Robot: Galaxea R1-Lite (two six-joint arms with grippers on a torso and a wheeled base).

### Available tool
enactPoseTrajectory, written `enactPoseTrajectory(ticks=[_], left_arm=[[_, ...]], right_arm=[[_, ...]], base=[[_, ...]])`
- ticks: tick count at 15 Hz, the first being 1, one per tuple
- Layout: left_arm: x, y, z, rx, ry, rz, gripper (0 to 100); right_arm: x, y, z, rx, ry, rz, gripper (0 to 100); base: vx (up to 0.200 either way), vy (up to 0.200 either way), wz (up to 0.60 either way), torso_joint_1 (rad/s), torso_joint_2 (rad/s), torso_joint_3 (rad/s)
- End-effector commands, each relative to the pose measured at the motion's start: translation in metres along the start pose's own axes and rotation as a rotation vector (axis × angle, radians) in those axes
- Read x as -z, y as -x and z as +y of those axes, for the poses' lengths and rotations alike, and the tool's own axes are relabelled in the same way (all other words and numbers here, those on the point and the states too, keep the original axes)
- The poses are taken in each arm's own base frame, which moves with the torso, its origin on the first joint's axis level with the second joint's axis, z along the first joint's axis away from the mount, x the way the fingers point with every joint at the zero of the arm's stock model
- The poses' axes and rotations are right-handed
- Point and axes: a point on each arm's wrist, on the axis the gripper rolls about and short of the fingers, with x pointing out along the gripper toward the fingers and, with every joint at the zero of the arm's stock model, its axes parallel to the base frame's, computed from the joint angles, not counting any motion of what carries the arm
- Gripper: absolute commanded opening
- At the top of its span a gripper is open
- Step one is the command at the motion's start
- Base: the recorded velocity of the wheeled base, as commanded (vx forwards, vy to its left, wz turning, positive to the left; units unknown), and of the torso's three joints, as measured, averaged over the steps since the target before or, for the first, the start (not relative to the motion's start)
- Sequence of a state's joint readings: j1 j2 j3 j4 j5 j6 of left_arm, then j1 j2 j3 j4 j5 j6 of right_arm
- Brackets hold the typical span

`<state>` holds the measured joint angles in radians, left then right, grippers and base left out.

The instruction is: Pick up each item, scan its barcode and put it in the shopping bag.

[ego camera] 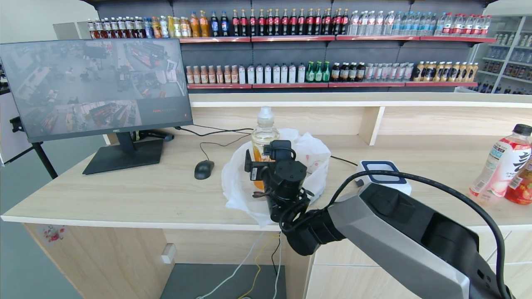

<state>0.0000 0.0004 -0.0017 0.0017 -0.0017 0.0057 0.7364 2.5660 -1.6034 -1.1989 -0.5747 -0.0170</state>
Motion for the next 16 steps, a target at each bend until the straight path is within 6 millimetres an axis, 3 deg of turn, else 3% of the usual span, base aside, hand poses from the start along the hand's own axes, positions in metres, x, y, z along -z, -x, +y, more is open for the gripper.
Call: enactPoseTrajectory(ticks=[1, 8, 13, 16], left_arm=[[0.000, 0.000, 0.000, 0.000, 0.000, 0.000, 100], [0.000, 0.000, 0.000, 0.000, 0.000, 0.000, 100], [0.000, 0.000, 0.000, 0.000, 0.000, 0.000, 100], [0.000, 0.000, 0.000, 0.000, 0.000, 0.000, 100]], right_arm=[[-0.006, 0.000, -0.001, 0.001, 0.000, -0.022, 100], [-0.045, 0.025, 0.002, -0.036, 0.015, -0.029, 100], [-0.069, 0.063, -0.002, -0.068, 0.036, -0.015, 100], [-0.090, 0.098, -0.011, -0.099, 0.069, -0.015, 100]], base=[[0.000, 0.000, 0.00, 0.000, 0.00, 0.000], [0.000, 0.000, 0.00, 0.000, 0.00, 0.000], [0.000, 0.000, 0.00, 0.000, 0.00, 0.000], [0.000, 0.000, 0.00, 0.000, 0.00, 0.000]])
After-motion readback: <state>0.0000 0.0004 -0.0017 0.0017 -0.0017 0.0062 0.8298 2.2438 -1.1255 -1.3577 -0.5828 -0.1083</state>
